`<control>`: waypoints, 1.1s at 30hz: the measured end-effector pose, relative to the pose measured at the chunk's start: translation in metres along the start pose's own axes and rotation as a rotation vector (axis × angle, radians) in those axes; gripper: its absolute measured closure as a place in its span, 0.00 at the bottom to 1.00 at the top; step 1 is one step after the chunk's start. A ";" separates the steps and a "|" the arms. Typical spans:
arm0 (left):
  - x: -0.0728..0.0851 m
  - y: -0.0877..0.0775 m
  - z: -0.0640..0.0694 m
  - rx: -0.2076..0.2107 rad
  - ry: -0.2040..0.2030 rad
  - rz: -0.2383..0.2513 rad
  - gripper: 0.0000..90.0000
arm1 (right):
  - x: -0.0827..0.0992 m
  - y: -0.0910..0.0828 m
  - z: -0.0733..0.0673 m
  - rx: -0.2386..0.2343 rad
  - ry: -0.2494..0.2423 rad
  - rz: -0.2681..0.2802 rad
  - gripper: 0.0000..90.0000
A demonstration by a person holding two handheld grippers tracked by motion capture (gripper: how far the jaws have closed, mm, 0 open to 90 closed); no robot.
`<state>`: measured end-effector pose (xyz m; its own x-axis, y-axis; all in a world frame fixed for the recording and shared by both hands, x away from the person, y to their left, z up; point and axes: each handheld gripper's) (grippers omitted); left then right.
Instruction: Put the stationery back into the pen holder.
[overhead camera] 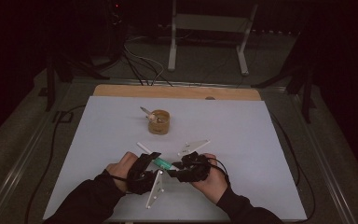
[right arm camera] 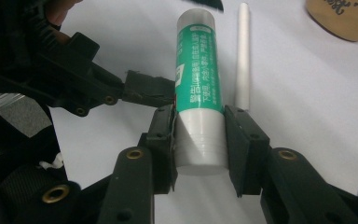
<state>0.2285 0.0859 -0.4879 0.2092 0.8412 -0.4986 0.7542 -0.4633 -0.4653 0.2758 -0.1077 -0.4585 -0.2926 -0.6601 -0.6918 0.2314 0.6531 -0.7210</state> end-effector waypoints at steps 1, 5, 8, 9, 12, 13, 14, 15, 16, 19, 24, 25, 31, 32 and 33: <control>0.000 0.000 0.000 0.000 0.013 -0.004 0.45 | -0.001 0.001 0.000 -0.002 0.005 -0.005 0.72; 0.000 0.001 0.003 0.001 0.044 -0.019 0.53 | -0.003 0.004 0.001 -0.004 0.010 -0.015 0.72; 0.000 0.002 0.005 0.009 0.063 -0.031 0.59 | -0.004 0.006 0.001 -0.010 0.015 -0.018 0.72; 0.000 0.002 0.006 0.013 0.069 -0.033 0.61 | -0.005 0.006 0.001 -0.012 0.016 -0.020 0.72; 0.000 0.004 0.008 0.012 0.059 -0.029 0.66 | -0.006 0.008 0.001 -0.017 0.017 -0.023 0.72; 0.000 0.004 0.008 0.006 0.065 -0.031 0.66 | -0.007 0.008 0.001 -0.017 0.018 -0.027 0.72; 0.000 0.004 0.009 0.007 0.068 -0.034 0.67 | -0.007 0.009 0.001 -0.014 0.018 -0.026 0.72; 0.000 0.005 0.009 0.010 0.070 -0.035 0.68 | -0.007 0.009 0.001 -0.015 0.017 -0.028 0.72; 0.000 0.005 0.009 0.010 0.076 -0.040 0.69 | -0.008 0.009 0.001 -0.017 0.019 -0.029 0.72; 0.000 0.005 0.009 0.011 0.123 -0.069 0.72 | -0.008 0.010 0.002 -0.018 0.020 -0.028 0.72; 0.001 0.009 0.012 0.024 0.085 -0.046 0.74 | -0.009 0.010 0.001 -0.010 0.020 -0.028 0.72; 0.001 0.009 0.012 0.024 0.086 -0.048 0.75 | -0.009 0.010 0.001 -0.010 0.021 -0.026 0.72; 0.000 0.007 0.008 0.024 0.103 -0.066 0.75 | -0.011 0.010 0.002 -0.010 0.019 -0.015 0.72; 0.001 0.006 0.008 0.022 0.107 -0.068 0.75 | -0.011 0.010 0.002 -0.010 0.020 -0.013 0.72; 0.001 0.007 0.008 0.024 0.094 -0.057 0.75 | -0.011 0.009 0.002 -0.008 0.019 -0.009 0.72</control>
Point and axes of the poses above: each handheld gripper's, and its own axes: y roughly forward along the jaws, x roughly out of its underside, z roughly to its right, and after that the axes turned 12 degrees about -y, right-handed
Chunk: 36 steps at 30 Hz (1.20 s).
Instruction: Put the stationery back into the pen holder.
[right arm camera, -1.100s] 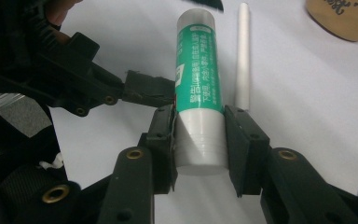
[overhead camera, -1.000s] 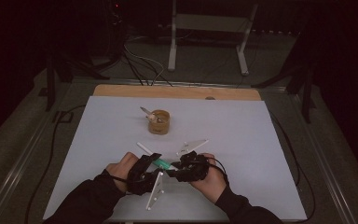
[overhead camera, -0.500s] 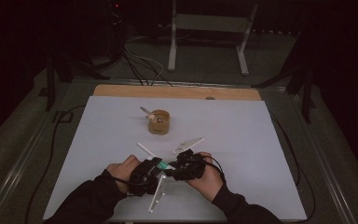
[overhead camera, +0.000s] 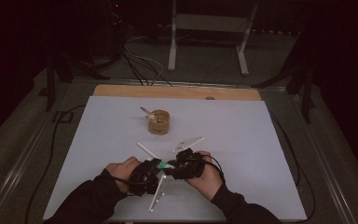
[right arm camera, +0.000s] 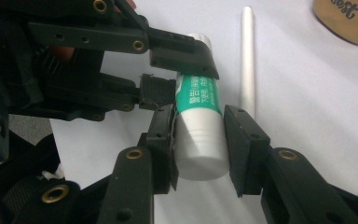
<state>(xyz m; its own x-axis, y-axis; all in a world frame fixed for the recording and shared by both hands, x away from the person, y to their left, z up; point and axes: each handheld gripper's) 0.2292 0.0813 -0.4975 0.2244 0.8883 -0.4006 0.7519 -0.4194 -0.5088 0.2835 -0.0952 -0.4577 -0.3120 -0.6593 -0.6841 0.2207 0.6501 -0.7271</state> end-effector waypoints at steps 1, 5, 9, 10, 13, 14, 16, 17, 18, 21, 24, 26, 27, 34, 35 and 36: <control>0.000 0.000 -0.001 0.002 0.003 0.000 0.75 | 0.000 0.000 0.000 -0.001 0.001 -0.001 0.72; 0.003 -0.002 -0.003 -0.005 -0.034 0.020 0.75 | 0.000 -0.003 0.002 -0.009 0.006 0.029 0.70; 0.004 -0.002 -0.008 -0.003 -0.075 0.012 0.75 | 0.000 -0.009 0.003 -0.006 0.023 0.083 0.53; 0.005 -0.002 -0.011 0.002 -0.096 0.012 0.75 | 0.000 -0.012 0.003 0.003 0.027 0.098 0.47; 0.008 -0.003 -0.017 0.019 -0.168 0.018 0.75 | 0.001 -0.024 0.005 0.028 0.040 0.162 0.34; 0.009 -0.003 -0.018 0.021 -0.196 0.023 0.75 | 0.001 -0.029 0.006 0.034 0.047 0.184 0.31; 0.011 -0.005 -0.024 0.032 -0.249 0.028 0.75 | 0.003 -0.037 0.009 0.049 0.055 0.219 0.25; 0.012 -0.004 -0.026 0.033 -0.290 0.047 0.75 | 0.005 -0.041 0.011 0.056 0.063 0.239 0.23; 0.013 -0.004 -0.029 0.044 -0.327 0.057 0.75 | 0.007 -0.045 0.012 0.063 0.067 0.253 0.20; 0.016 -0.005 -0.036 0.067 -0.394 0.070 0.75 | 0.011 -0.053 0.016 0.066 0.074 0.287 0.15; 0.021 -0.006 -0.050 0.090 -0.543 0.108 0.75 | 0.025 -0.063 0.024 0.113 0.104 0.311 0.13; 0.023 -0.006 -0.056 0.097 -0.595 0.125 0.75 | 0.034 -0.064 0.029 0.122 0.110 0.312 0.11; 0.024 -0.006 -0.059 0.108 -0.621 0.127 0.75 | 0.038 -0.064 0.031 0.131 0.115 0.311 0.10; 0.029 -0.005 -0.073 0.160 -0.779 0.174 0.75 | 0.064 -0.063 0.039 0.178 0.117 0.328 0.03; 0.029 -0.004 -0.075 0.169 -0.792 0.178 0.75 | 0.066 -0.063 0.040 0.178 0.118 0.331 0.02; 0.029 -0.004 -0.077 0.176 -0.805 0.190 0.75 | 0.068 -0.064 0.040 0.183 0.121 0.328 0.02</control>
Point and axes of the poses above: each handheld gripper's, and its own axes: y roughly forward along the jaws, x roughly out of its underside, z roughly to its right, and after that the axes turned 12 degrees about -y, right-handed
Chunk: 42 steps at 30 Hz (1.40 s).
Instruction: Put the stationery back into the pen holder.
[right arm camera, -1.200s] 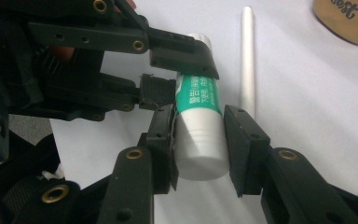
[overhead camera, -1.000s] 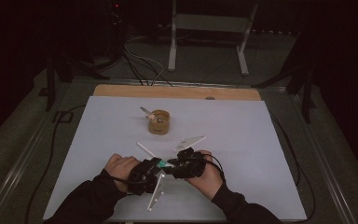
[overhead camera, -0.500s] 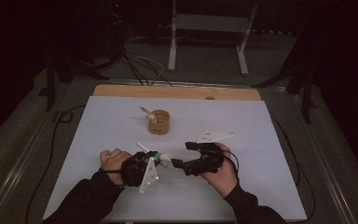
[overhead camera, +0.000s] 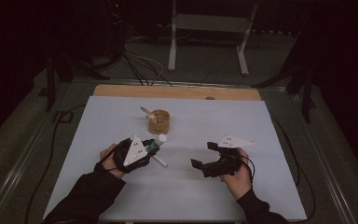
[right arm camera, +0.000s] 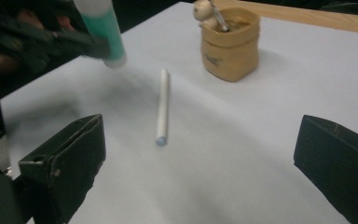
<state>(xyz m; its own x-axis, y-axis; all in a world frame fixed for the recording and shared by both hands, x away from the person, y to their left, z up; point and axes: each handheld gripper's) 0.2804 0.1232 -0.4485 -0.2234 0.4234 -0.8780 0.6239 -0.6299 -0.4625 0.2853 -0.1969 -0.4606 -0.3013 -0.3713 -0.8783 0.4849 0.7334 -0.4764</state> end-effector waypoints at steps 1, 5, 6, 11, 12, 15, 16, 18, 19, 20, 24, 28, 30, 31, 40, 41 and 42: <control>-0.001 0.001 -0.001 -0.001 -0.010 0.005 0.75 | 0.002 0.000 0.001 0.006 0.000 -0.001 0.02; -0.007 0.002 -0.005 0.026 -0.066 0.027 0.75 | 0.006 -0.001 0.002 0.022 -0.021 -0.005 0.01; -0.008 0.003 -0.007 0.037 -0.083 0.035 0.75 | 0.008 -0.002 0.002 0.024 -0.020 0.000 0.01; -0.016 0.005 -0.014 0.056 -0.150 0.055 0.75 | 0.010 -0.004 0.001 0.023 -0.033 0.026 0.01; -0.018 0.005 -0.015 0.066 -0.167 0.061 0.75 | 0.010 -0.004 0.001 0.021 -0.031 0.035 0.01; -0.020 0.007 -0.017 0.063 -0.186 0.068 0.75 | 0.010 -0.006 0.002 0.017 -0.028 0.046 0.01; -0.022 0.008 -0.019 0.069 -0.201 0.076 0.75 | 0.010 -0.006 0.002 0.017 -0.028 0.055 0.01; -0.025 0.010 -0.021 0.072 -0.223 0.080 0.75 | 0.010 -0.007 0.002 0.021 -0.031 0.061 0.00; -0.026 0.011 -0.021 0.074 -0.232 0.084 0.75 | 0.011 -0.007 0.003 0.020 -0.031 0.067 0.00; -0.027 0.013 -0.022 0.081 -0.239 0.084 0.75 | 0.011 -0.007 0.002 0.033 -0.037 0.065 0.00; -0.032 0.019 -0.026 0.085 -0.264 0.083 0.75 | 0.011 -0.008 0.002 0.054 -0.041 0.069 0.00; -0.037 0.025 -0.030 0.086 -0.287 0.086 0.75 | 0.013 -0.007 0.002 0.053 -0.036 0.061 0.00; -0.040 0.028 -0.031 0.089 -0.307 0.088 0.75 | 0.014 -0.007 0.003 0.053 -0.032 0.062 0.00; -0.041 0.029 -0.032 0.088 -0.315 0.088 0.75 | 0.014 -0.007 0.003 0.053 -0.031 0.062 0.00; -0.052 0.042 -0.040 0.088 -0.393 0.099 0.75 | 0.015 -0.006 0.004 0.066 -0.032 0.060 0.00; -0.053 0.044 -0.041 0.089 -0.403 0.101 0.75 | 0.016 -0.006 0.004 0.058 -0.030 0.060 0.00; -0.054 0.045 -0.042 0.084 -0.410 0.102 0.75 | 0.016 -0.005 0.003 0.062 -0.031 0.056 0.00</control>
Point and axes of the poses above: each handheld gripper's, and its own axes: y roughly forward along the jaws, x roughly out of its underside, z roughly to its right, and after that the axes turned 12 degrees about -y, right-handed
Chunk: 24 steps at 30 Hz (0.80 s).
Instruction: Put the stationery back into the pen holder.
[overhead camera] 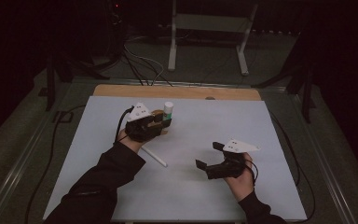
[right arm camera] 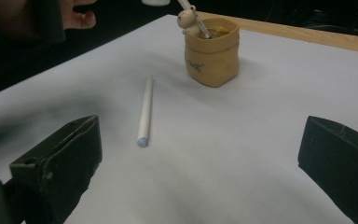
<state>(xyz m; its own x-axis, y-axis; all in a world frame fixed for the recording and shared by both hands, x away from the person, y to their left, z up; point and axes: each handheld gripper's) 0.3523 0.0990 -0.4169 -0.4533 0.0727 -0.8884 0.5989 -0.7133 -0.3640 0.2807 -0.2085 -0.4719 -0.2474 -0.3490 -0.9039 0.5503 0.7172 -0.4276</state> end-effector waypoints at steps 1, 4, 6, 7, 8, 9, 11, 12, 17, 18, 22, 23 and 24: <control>-0.001 0.002 0.000 -0.006 -0.002 0.002 0.75 | 0.000 0.000 0.000 0.000 -0.003 0.000 0.00; -0.004 0.006 -0.002 -0.002 -0.010 0.019 0.75 | 0.001 0.001 0.000 0.009 -0.006 -0.001 0.00; -0.006 0.009 -0.004 -0.002 -0.022 0.023 0.75 | 0.001 0.001 0.000 0.010 -0.006 0.000 0.00; -0.006 0.011 -0.005 -0.007 -0.022 0.025 0.75 | 0.001 0.001 0.000 0.014 -0.007 0.001 0.00; -0.006 0.012 -0.006 -0.008 -0.028 0.029 0.75 | 0.001 0.001 0.000 0.013 -0.006 0.001 0.00; -0.007 0.013 -0.008 -0.006 -0.039 0.030 0.75 | 0.002 0.001 0.001 0.013 -0.005 0.004 0.00; -0.007 0.016 -0.012 -0.019 -0.057 0.037 0.75 | 0.001 0.000 0.000 0.012 -0.006 0.006 0.00; -0.007 0.017 -0.014 -0.022 -0.069 0.037 0.75 | 0.001 0.000 0.000 0.010 -0.004 0.008 0.00; -0.006 0.025 -0.023 -0.041 -0.086 0.046 0.75 | 0.000 0.000 0.000 0.007 -0.005 0.009 0.00; -0.006 0.027 -0.024 -0.043 -0.092 0.045 0.75 | 0.000 0.000 0.000 0.008 -0.005 0.008 0.00; -0.004 0.034 -0.029 -0.056 -0.128 0.065 0.75 | 0.000 -0.001 0.000 0.007 -0.005 0.011 0.00; -0.004 0.035 -0.031 -0.060 -0.135 0.071 0.75 | 0.000 -0.001 0.000 0.006 -0.004 0.012 0.00; -0.003 0.037 -0.032 -0.064 -0.140 0.079 0.75 | 0.000 -0.001 0.000 0.005 -0.004 0.012 0.00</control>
<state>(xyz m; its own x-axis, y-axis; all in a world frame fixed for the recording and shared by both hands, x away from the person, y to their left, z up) 0.3972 0.0943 -0.4367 -0.4880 -0.0823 -0.8689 0.6750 -0.6667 -0.3160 0.2802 -0.2090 -0.4715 -0.2378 -0.3426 -0.9089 0.5576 0.7181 -0.4165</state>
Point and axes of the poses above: each handheld gripper's, and its own axes: y roughly forward along the jaws, x roughly out of its underside, z roughly to its right, and after that the axes turned 12 degrees about -y, right-handed
